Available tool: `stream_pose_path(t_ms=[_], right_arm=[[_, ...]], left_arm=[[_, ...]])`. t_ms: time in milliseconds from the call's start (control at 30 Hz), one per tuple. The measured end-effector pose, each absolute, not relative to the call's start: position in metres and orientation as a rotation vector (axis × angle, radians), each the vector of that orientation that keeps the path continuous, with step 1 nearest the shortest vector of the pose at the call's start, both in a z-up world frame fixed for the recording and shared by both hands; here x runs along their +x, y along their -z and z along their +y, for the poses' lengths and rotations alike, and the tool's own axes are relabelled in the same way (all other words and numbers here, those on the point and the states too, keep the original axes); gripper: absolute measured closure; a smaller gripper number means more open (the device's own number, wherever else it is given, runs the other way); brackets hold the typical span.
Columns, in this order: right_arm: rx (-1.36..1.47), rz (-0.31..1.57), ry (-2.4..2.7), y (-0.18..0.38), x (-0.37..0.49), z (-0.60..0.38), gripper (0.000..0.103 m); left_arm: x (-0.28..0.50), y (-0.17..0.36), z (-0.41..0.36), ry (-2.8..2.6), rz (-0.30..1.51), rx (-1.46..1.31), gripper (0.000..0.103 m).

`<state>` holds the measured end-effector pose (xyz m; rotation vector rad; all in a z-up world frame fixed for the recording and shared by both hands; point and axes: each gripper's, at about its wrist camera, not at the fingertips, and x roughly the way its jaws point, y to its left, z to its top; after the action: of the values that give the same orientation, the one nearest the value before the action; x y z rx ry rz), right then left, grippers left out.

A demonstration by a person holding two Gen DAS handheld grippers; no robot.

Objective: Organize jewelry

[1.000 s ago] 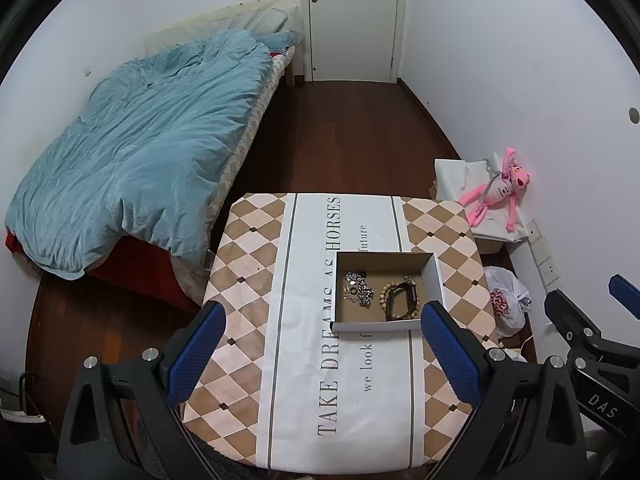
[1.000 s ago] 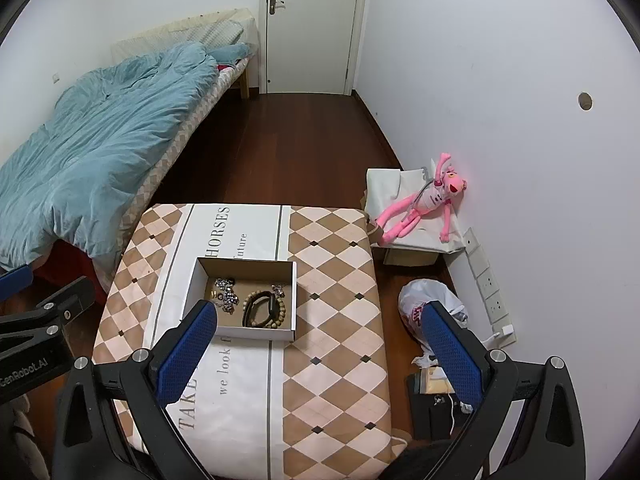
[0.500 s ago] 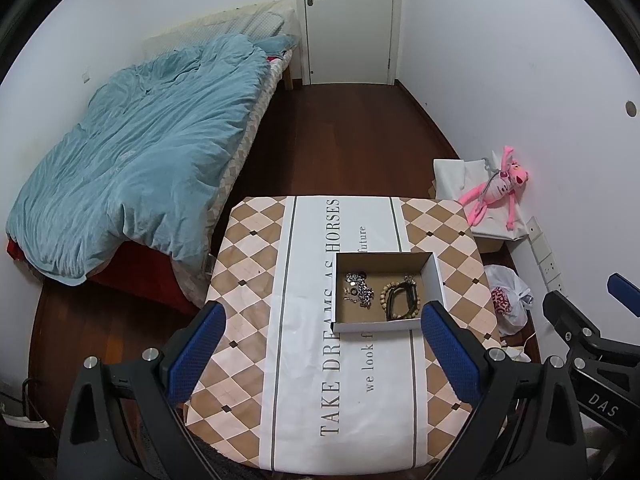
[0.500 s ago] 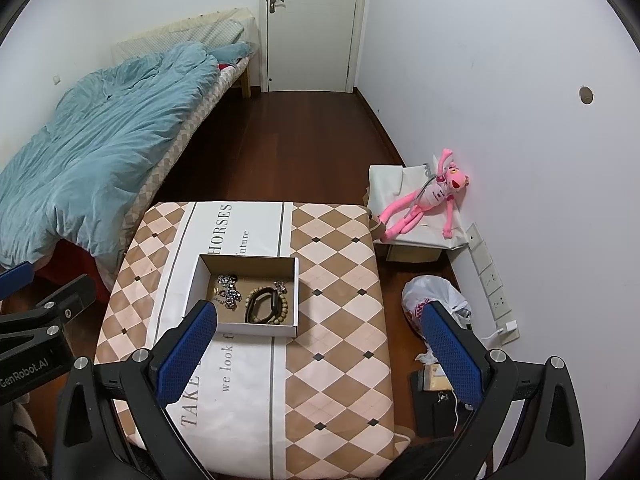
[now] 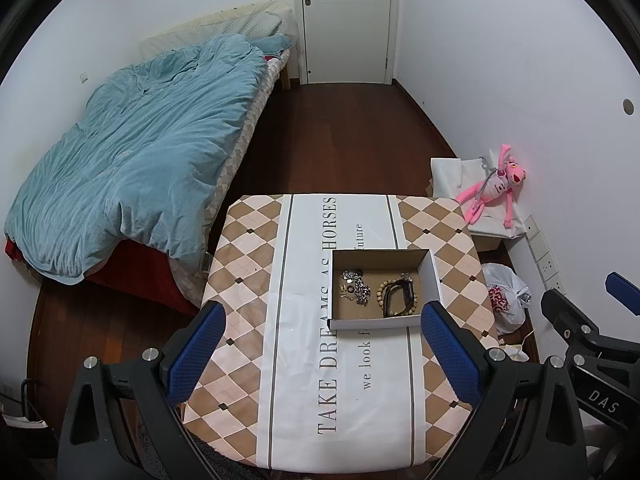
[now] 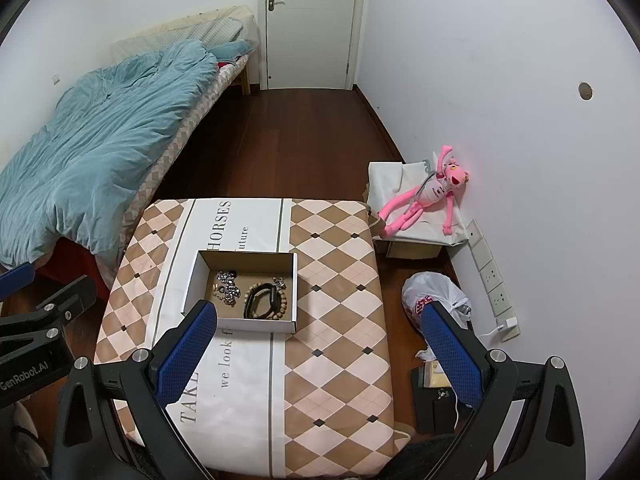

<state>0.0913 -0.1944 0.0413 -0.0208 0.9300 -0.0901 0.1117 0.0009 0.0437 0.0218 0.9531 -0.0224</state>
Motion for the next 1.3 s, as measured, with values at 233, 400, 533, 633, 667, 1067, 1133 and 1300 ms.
stream_pose_path(t_ms=[233, 400, 533, 633, 667, 1067, 1133, 1300], right_arm=[[-0.023, 0.931, 0.089, -0.0416, 0.0912, -0.1943, 0.000], [-0.020, 0.930, 0.087, -0.0423, 0.0908, -0.1934, 0.000], [-0.018, 0.928, 0.088, -0.0430, 0.0904, -0.1926, 0.000], [-0.018, 0.929, 0.088, -0.0435, 0.0907, -0.1931, 0.000], [-0.016, 0.931, 0.087, -0.0434, 0.0903, -0.1930, 0.000], [-0.018, 0.930, 0.087, -0.0428, 0.0893, -0.1927, 0.000], [-0.016, 0.931, 0.088, -0.0428, 0.0887, -0.1928, 0.000], [-0.015, 0.930, 0.088, -0.0430, 0.0883, -0.1925, 0.000]], left_arm=[[0.1098, -0.0435, 0.0009, 0.023, 0.954, 0.019, 0.003], [0.1099, -0.0425, 0.0014, 0.025, 0.956, 0.025, 0.003], [0.1099, -0.0430, 0.0026, 0.026, 0.955, 0.024, 0.003], [0.1100, -0.0424, 0.0024, 0.027, 0.956, 0.025, 0.003], [0.1091, -0.0423, 0.0028, 0.027, 0.957, 0.026, 0.003], [0.1064, -0.0410, 0.0038, 0.030, 0.959, 0.023, 0.003], [0.1065, -0.0410, 0.0037, 0.030, 0.958, 0.024, 0.003], [0.1065, -0.0411, 0.0039, 0.030, 0.957, 0.024, 0.003]])
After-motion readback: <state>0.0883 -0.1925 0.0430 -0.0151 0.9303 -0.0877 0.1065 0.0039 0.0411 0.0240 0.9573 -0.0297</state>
